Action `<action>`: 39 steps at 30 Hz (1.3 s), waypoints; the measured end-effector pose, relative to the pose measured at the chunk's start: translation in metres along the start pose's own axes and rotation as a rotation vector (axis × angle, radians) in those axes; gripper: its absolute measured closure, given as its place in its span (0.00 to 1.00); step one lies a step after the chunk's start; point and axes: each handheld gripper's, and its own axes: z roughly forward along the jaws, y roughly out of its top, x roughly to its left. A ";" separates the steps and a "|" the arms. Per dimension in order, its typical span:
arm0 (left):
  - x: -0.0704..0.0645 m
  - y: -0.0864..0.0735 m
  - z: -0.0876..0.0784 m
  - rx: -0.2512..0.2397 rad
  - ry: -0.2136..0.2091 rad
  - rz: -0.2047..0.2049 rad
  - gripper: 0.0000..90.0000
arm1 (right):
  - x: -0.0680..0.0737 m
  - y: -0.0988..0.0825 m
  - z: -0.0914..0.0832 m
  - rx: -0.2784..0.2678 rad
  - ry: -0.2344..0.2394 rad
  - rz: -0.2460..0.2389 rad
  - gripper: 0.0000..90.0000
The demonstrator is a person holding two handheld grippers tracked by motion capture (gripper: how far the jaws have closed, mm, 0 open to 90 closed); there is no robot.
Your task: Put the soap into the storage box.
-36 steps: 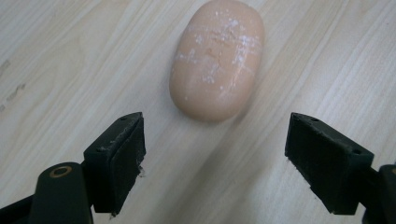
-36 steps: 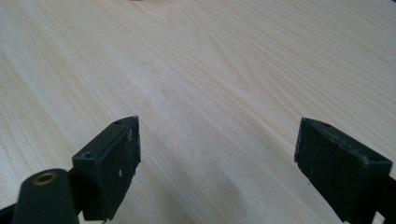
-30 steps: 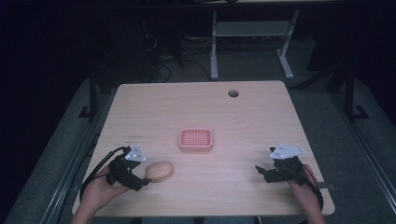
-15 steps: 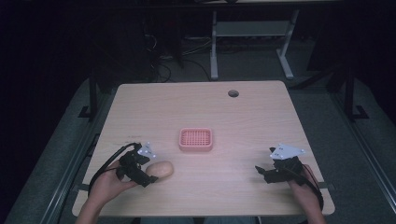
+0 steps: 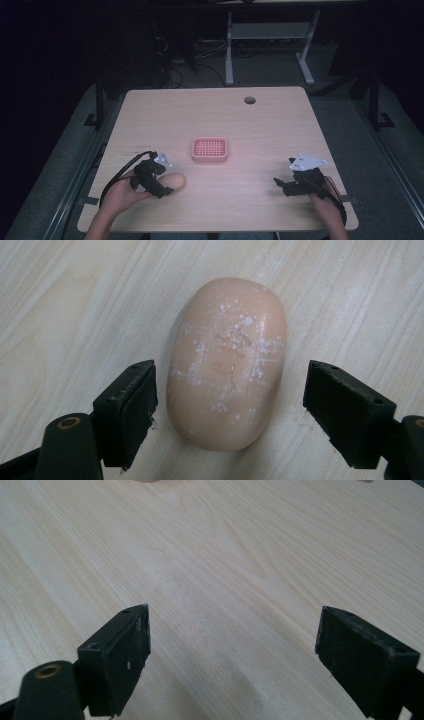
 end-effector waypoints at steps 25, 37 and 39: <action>0.003 0.009 0.015 0.050 -0.019 0.027 0.27 | 0.000 0.000 -0.002 -0.008 -0.003 0.000 0.15; 0.005 0.010 0.020 0.070 -0.023 0.044 0.31 | 0.000 0.000 -0.001 -0.008 0.000 0.000 0.15; 0.005 0.010 0.022 0.076 -0.024 0.043 0.31 | 0.000 0.000 -0.001 -0.008 -0.001 -0.001 0.15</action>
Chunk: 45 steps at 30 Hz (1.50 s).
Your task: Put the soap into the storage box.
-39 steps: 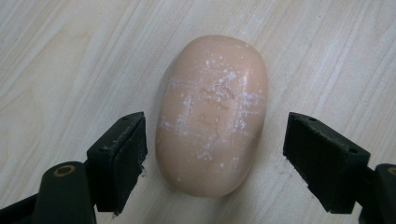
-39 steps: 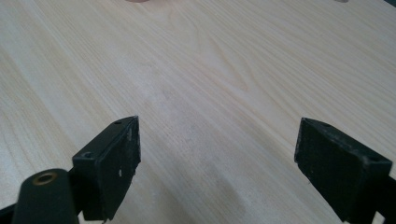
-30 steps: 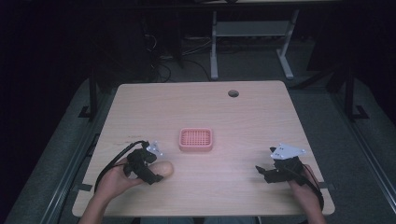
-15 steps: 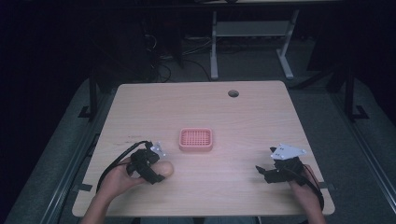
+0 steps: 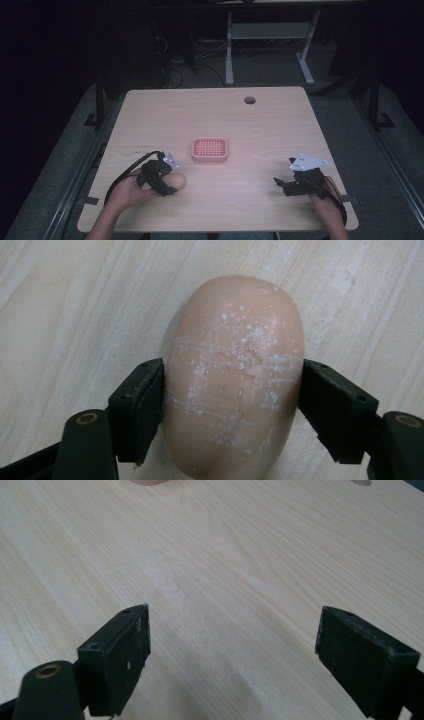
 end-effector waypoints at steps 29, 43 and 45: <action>0.002 0.000 -0.001 -0.002 0.002 0.008 0.35 | -0.002 -0.001 -0.001 -0.002 -0.003 0.008 0.15; 0.005 0.009 -0.011 -0.019 -0.009 0.020 0.35 | -0.004 -0.002 -0.002 -0.014 -0.002 0.020 0.15; 0.005 0.011 -0.012 -0.021 -0.009 0.022 0.35 | -0.004 -0.002 -0.002 -0.015 -0.003 0.021 0.15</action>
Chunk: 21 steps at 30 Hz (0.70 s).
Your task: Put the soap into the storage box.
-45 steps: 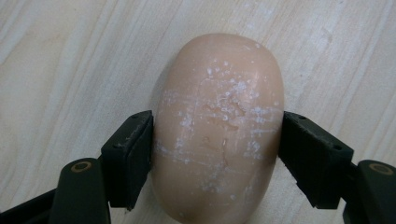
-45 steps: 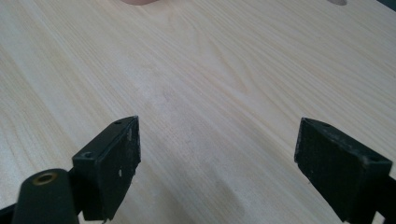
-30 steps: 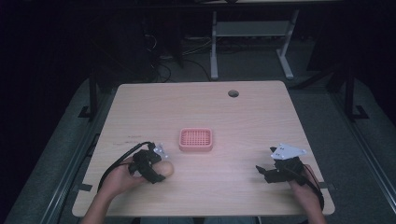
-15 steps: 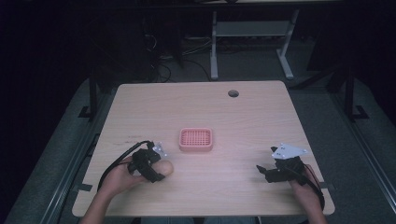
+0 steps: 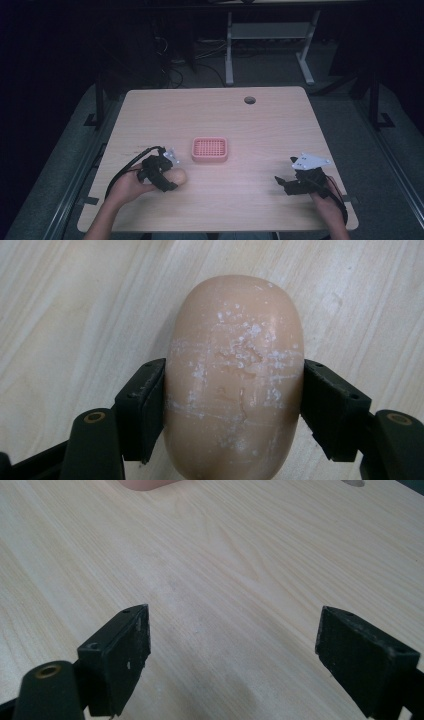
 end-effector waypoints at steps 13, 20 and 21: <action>0.004 0.009 -0.003 0.000 -0.012 0.002 0.35 | -0.003 -0.002 0.000 -0.005 0.010 0.023 0.15; 0.006 0.014 -0.006 0.006 -0.008 0.017 0.35 | -0.002 -0.001 0.000 -0.007 0.010 0.009 0.15; 0.007 0.015 -0.008 0.006 -0.010 0.019 0.35 | -0.002 -0.001 0.000 -0.006 0.010 0.008 0.15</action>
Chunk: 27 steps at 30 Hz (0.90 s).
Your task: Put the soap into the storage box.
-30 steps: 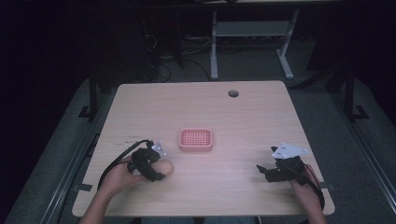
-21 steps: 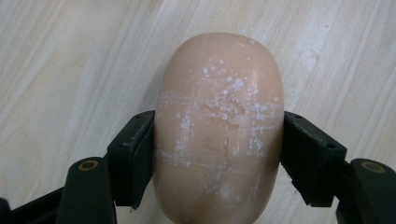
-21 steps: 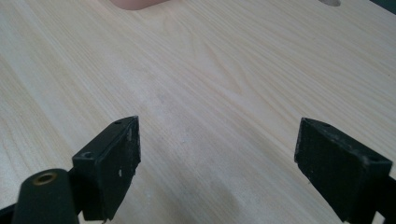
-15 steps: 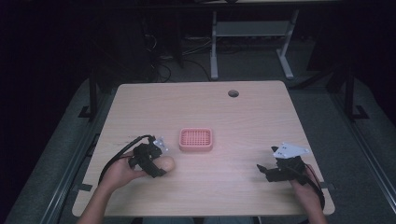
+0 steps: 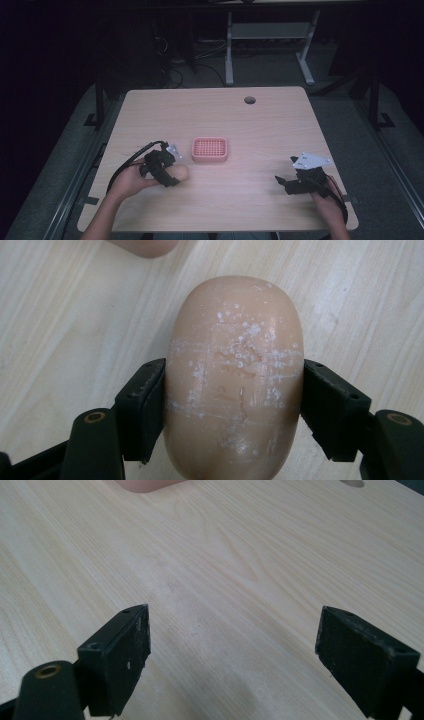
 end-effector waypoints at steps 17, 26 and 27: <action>0.009 0.018 -0.007 -0.012 -0.005 0.012 0.35 | 0.003 0.001 -0.001 -0.001 -0.006 0.003 0.15; 0.014 0.030 -0.007 -0.006 -0.003 0.022 0.35 | 0.002 0.000 -0.002 -0.002 -0.009 -0.003 0.15; 0.015 0.032 -0.007 -0.004 -0.004 0.025 0.35 | 0.002 0.001 -0.002 -0.004 -0.008 -0.003 0.15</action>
